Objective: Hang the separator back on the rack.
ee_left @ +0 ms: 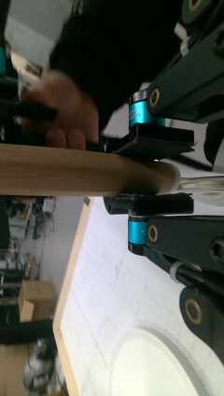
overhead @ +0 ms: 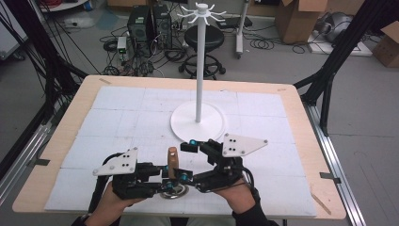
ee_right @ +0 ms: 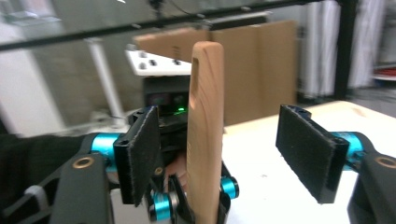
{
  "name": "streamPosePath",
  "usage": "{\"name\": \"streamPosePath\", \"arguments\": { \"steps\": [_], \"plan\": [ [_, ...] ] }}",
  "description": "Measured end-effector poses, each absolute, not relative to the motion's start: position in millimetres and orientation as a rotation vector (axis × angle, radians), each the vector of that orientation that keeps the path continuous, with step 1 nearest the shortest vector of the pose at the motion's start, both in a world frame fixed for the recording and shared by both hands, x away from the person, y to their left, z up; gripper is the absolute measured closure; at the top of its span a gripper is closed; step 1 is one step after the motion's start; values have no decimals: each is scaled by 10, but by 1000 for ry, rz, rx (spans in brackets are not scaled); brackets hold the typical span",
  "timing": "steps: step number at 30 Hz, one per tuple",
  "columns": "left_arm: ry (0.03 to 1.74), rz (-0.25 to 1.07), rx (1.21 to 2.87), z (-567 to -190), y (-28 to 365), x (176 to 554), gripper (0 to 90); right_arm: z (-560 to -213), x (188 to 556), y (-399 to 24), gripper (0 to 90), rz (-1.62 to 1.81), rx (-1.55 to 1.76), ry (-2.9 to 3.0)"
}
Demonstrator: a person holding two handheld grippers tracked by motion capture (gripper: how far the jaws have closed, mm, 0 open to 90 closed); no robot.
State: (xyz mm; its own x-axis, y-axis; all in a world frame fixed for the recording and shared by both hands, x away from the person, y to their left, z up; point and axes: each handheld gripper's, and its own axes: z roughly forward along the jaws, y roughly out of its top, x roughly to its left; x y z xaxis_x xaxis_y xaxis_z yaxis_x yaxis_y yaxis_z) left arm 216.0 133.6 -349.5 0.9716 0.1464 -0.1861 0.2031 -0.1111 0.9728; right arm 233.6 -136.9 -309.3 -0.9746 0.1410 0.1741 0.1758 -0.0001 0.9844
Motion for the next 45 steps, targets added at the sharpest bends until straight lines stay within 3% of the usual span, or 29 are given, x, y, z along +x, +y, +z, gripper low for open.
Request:
{"name": "streamPosePath", "arguments": {
  "steps": [3, 5, 18, 21, 23, 25, 38, 45],
  "plan": [
    [242, -70, 1692, -3486, 1342, 2160, 726, -3118, 2397, -1393, 337, -2133, -298, -2180],
    [237, -84, 1685, -3485, 1342, 2161, 726, -3125, 2401, -1377, 441, -2108, -248, -2160],
    [237, -91, 1679, -3486, 1367, 2176, 725, -3137, 2397, -1235, 712, -2053, -176, -2166],
    [260, -84, 1661, -3498, 1391, 2200, 705, -3131, 2402, -1222, 721, -2058, -208, -2176],
    [306, -57, 1651, -3502, 1429, 2232, 550, -3127, 2425, -1220, 723, -2066, -251, -2193],
    [338, 13, 1656, -3520, 1507, 2272, 459, -3116, 2469, -1229, 724, -2074, -300, -2214],
    [604, 273, 1550, -3697, 2071, 2505, 156, -2690, 3012, -1302, 723, -2160, -541, -2329],
    [632, 327, 1568, -3800, 2225, 2522, 169, -2271, 3362, -1254, 723, -2172, -609, -2380]
  ]
}}
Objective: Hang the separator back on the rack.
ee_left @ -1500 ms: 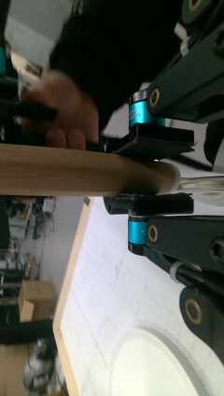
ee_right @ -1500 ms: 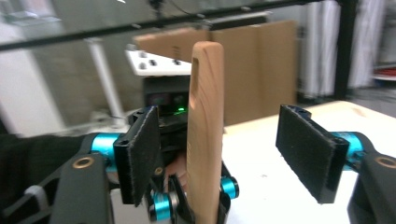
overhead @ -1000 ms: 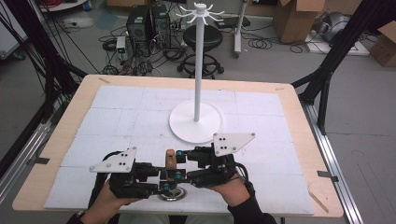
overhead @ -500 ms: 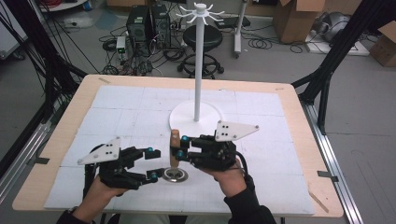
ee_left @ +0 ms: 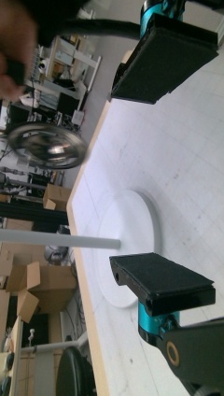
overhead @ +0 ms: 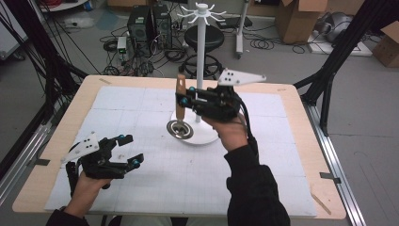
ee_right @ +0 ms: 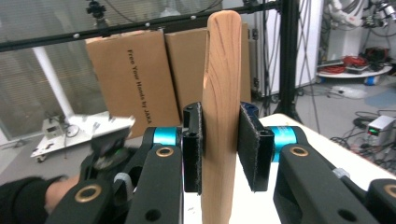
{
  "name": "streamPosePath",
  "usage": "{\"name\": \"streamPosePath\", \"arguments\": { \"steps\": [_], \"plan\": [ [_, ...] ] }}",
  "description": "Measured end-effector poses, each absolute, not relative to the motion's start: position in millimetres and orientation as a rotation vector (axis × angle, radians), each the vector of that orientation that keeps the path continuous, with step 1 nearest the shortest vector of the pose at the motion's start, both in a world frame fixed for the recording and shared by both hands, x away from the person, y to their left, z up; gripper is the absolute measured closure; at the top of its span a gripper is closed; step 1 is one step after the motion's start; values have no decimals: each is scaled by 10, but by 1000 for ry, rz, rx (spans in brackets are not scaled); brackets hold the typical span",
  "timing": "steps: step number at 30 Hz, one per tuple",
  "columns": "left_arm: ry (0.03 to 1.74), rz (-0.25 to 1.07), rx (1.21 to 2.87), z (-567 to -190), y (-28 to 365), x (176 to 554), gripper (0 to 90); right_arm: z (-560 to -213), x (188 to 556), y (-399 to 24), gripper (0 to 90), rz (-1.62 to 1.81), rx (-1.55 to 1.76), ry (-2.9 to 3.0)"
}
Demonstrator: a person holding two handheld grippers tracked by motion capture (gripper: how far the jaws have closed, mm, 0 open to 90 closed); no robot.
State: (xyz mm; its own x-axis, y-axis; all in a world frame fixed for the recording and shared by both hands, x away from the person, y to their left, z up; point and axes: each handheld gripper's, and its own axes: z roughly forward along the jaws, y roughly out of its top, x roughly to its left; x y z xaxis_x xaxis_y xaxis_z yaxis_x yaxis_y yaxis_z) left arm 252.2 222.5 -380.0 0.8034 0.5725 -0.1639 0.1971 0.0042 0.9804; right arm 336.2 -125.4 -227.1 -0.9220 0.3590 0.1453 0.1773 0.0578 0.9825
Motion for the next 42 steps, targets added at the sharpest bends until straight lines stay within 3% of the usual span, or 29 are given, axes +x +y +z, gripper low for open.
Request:
{"name": "streamPosePath", "arguments": {
  "steps": [16, 38, 40, 42],
  "plan": [
    [680, 338, 1510, -3803, 2401, 2544, 179, -1619, 3909, -1243, 723, 1952, 644, 2089],
    [695, 318, 1512, -3818, 2432, 2547, 182, -1675, 4125, -1333, 721, 1925, 792, 2037],
    [701, 312, 1510, -3823, 2436, 2550, 182, -1683, 4106, -1344, 710, 1933, 785, 2038],
    [704, 309, 1508, -3830, 2445, 2555, 192, -1678, 4070, -1356, 632, 1921, 787, 2035]
  ]
}}
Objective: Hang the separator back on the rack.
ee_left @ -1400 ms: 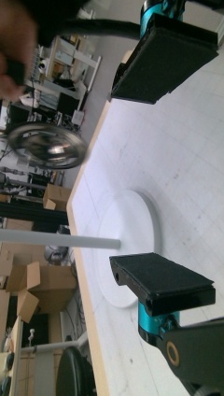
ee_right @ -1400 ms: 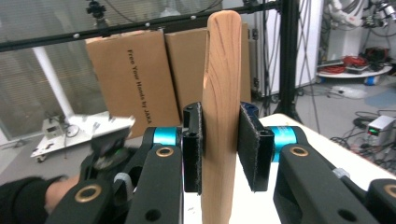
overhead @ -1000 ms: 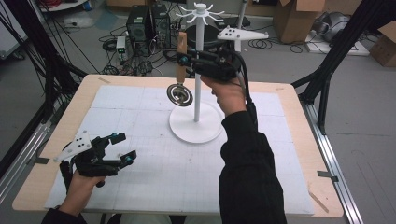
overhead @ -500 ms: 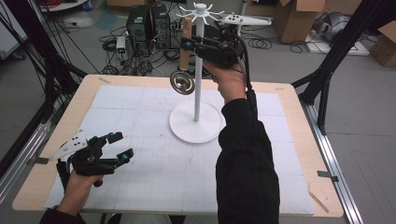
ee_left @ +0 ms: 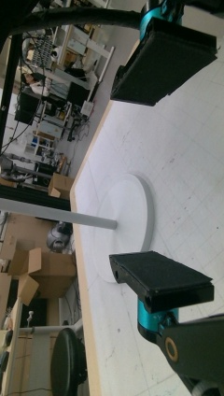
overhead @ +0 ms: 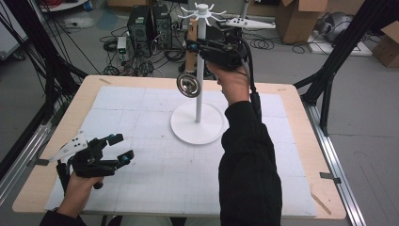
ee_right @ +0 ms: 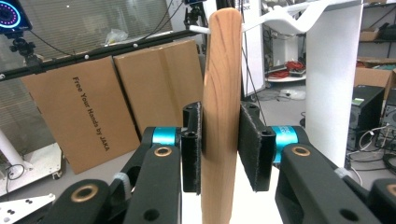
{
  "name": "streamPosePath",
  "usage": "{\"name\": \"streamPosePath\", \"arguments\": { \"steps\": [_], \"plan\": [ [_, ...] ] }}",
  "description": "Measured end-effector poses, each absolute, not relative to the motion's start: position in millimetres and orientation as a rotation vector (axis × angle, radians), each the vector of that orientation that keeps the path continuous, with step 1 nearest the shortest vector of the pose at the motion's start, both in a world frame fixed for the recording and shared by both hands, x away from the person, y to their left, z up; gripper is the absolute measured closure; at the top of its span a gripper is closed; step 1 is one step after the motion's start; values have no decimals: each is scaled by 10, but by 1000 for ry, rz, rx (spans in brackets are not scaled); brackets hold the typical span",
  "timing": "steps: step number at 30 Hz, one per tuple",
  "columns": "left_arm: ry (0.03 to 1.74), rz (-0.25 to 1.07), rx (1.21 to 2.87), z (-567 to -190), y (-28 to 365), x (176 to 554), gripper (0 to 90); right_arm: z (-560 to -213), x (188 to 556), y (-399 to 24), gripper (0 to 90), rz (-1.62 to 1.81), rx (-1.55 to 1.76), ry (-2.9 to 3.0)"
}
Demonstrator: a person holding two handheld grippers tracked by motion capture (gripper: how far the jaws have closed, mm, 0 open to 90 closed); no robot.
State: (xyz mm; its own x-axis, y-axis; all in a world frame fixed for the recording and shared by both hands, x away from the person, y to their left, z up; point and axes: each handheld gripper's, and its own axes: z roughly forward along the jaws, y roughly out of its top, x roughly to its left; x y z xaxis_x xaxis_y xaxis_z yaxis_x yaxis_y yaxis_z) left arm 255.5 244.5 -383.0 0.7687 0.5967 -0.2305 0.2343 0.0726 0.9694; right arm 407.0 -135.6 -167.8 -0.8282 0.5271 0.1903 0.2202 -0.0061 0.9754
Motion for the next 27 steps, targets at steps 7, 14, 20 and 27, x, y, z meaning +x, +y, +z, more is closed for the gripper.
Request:
{"name": "streamPosePath", "arguments": {
  "steps": [7, 14, 20, 27],
  "plan": [
    [728, 329, 1513, -3865, 2489, 2576, 194, -1831, 3800, -1498, 475, 1817, 820, 2001],
    [709, 351, 1494, -3882, 2504, 2589, 187, -2285, 3367, -1809, 290, 1665, 801, 1983],
    [734, 347, 1491, -3886, 2479, 2592, 152, -2893, 2909, -2159, 201, 1502, 809, 1990],
    [751, 357, 1460, -3882, 2481, 2575, 147, -3585, 2396, -2656, 185, 1489, 933, 1944]
  ]
}}
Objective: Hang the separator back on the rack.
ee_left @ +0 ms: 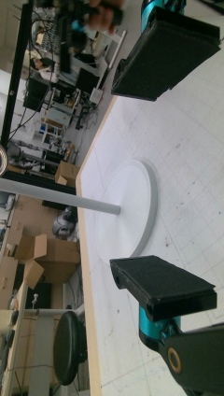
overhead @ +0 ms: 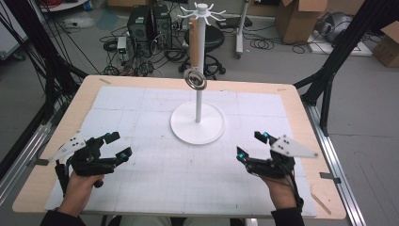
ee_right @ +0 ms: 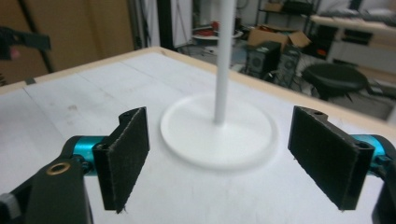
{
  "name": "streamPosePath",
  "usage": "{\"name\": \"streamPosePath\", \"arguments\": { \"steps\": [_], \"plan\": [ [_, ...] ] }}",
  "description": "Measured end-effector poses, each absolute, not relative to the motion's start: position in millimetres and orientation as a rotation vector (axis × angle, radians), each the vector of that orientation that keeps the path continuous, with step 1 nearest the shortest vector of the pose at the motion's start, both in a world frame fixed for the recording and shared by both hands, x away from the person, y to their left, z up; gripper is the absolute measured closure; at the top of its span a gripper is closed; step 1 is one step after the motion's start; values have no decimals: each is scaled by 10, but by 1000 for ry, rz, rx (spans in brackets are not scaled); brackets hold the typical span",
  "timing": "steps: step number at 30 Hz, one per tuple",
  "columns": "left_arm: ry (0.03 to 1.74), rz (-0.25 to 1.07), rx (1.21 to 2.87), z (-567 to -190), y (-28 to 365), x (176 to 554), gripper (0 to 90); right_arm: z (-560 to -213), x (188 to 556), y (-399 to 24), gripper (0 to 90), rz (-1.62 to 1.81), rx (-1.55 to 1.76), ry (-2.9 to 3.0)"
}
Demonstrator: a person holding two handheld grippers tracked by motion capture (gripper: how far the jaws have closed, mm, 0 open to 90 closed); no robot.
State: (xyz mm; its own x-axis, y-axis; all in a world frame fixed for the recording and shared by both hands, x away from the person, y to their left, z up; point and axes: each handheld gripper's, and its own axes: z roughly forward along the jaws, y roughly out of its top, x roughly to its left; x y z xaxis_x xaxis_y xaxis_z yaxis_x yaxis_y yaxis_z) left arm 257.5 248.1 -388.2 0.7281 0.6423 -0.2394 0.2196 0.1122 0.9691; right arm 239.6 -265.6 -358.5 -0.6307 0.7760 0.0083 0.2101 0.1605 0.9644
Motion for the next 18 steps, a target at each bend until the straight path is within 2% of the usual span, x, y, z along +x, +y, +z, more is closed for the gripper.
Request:
{"name": "streamPosePath", "arguments": {
  "steps": [4, 18],
  "plan": [
    [742, 370, 1473, -3882, 2448, 2560, 149, -3774, 2247, -2814, 180, 1475, 998, 1926],
    [723, 370, 1486, -3867, 2398, 2540, 149, -3736, 2151, -2852, 180, 1488, 992, 1886]
  ]
}}
